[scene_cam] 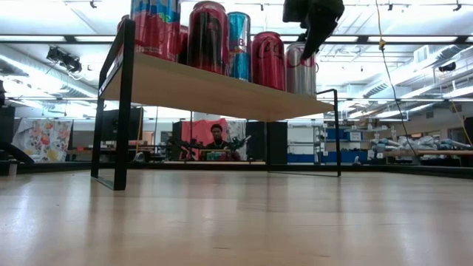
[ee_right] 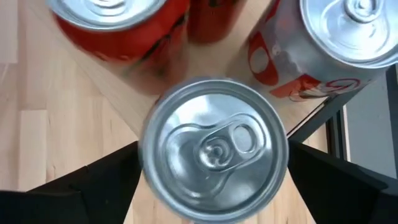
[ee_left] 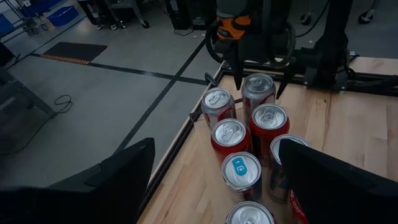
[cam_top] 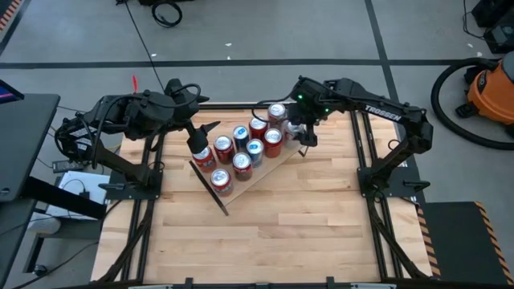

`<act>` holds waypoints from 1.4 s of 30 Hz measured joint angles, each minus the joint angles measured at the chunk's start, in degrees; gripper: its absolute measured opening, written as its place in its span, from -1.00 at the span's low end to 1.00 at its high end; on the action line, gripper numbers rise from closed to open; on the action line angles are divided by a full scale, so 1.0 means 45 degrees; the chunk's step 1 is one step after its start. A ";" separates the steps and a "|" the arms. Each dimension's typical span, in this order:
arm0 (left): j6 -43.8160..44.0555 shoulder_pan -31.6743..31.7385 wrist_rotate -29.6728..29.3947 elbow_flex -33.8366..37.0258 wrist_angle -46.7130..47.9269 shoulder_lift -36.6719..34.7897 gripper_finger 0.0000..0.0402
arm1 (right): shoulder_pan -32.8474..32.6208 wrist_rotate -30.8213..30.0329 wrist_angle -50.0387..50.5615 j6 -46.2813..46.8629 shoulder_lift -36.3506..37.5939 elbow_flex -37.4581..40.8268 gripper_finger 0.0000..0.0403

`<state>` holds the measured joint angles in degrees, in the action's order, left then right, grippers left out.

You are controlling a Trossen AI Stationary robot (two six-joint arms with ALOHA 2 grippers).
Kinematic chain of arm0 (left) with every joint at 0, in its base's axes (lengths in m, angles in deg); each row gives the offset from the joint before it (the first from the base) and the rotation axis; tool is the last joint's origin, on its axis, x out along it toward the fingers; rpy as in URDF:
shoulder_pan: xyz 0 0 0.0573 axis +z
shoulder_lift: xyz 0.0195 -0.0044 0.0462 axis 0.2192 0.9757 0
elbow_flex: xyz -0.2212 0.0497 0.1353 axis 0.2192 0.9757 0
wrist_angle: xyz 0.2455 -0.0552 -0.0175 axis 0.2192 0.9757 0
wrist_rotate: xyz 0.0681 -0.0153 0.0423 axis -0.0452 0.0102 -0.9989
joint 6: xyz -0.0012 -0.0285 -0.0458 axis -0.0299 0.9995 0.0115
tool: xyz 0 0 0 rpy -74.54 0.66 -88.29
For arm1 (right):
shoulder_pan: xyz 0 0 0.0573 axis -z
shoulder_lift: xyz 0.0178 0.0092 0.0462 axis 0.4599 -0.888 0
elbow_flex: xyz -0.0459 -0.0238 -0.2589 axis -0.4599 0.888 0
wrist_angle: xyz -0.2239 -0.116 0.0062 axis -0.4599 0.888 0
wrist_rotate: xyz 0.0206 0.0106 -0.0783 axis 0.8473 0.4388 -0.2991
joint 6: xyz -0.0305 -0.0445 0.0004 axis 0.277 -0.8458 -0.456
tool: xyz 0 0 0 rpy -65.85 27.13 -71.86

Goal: Place canned beverage on shelf
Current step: Put the red and silver soda can on the shelf and aligned with the other red and silver soda can on the shelf, then return to Home Position

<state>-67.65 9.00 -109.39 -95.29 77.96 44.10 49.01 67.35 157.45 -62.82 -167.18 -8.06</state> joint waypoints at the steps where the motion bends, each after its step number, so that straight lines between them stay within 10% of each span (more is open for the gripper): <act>1: 0.0000 0.0000 0.0000 0.0005 0.0000 0.0000 0.76 | -0.0006 0.0000 0.0089 0.0002 0.0016 -0.0070 0.97; 19: 0.0142 -0.0055 0.0903 0.0330 -0.0162 -0.0333 0.72 | -0.0133 0.0076 0.2009 0.2151 0.0622 -0.2035 0.97; 42: 0.3709 -0.1112 0.2137 1.2125 -1.1131 -0.7824 0.13 | -0.0024 0.0093 -0.6503 0.7940 0.8663 0.6407 0.84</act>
<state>-50.96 4.00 -99.77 -40.73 27.87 8.89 48.90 67.76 128.19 -27.09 -128.19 20.77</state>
